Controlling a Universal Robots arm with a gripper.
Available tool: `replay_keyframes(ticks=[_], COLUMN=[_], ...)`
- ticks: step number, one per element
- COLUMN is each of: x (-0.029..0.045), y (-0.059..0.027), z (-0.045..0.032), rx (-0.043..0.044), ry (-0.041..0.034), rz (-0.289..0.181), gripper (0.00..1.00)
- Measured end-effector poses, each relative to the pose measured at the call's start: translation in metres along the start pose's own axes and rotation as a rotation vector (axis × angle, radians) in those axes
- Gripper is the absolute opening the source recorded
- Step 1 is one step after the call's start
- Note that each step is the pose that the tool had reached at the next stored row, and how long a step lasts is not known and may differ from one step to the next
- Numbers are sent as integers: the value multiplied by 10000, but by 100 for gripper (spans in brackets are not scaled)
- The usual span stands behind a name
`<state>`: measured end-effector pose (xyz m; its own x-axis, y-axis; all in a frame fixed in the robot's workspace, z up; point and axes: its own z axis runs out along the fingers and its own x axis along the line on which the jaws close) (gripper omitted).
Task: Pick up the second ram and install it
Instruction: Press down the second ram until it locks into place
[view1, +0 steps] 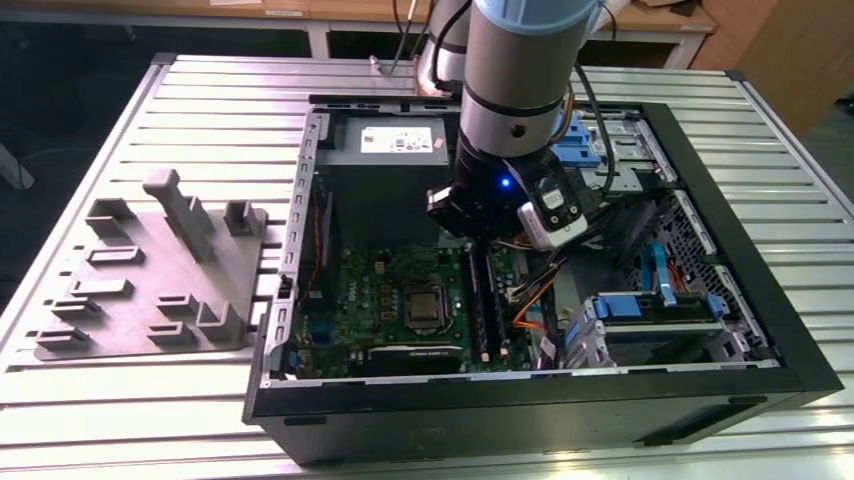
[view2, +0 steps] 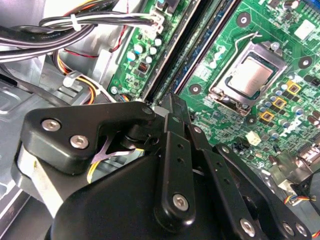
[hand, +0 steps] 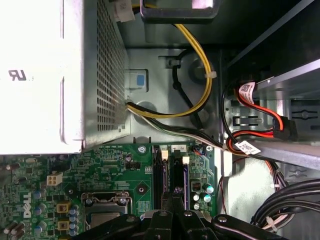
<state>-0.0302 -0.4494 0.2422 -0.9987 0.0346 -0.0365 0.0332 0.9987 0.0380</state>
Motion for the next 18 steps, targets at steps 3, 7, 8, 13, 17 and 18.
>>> replay_keyframes(ticks=[3, 7, 8, 13, 17, 18], x=[0, 1, 11, 27, 31, 32], y=[0, 1, 8, 33, 38, 45], z=[1, 2, 5, 30, 66, 66], rx=[-2, -4, -6, -5, -5, -2], ry=[4, 3, 3, 3, 4, 5], rz=[-93, -98, -97, -99, -101, -99], gripper=[10, 10, 10, 10, 10, 10])
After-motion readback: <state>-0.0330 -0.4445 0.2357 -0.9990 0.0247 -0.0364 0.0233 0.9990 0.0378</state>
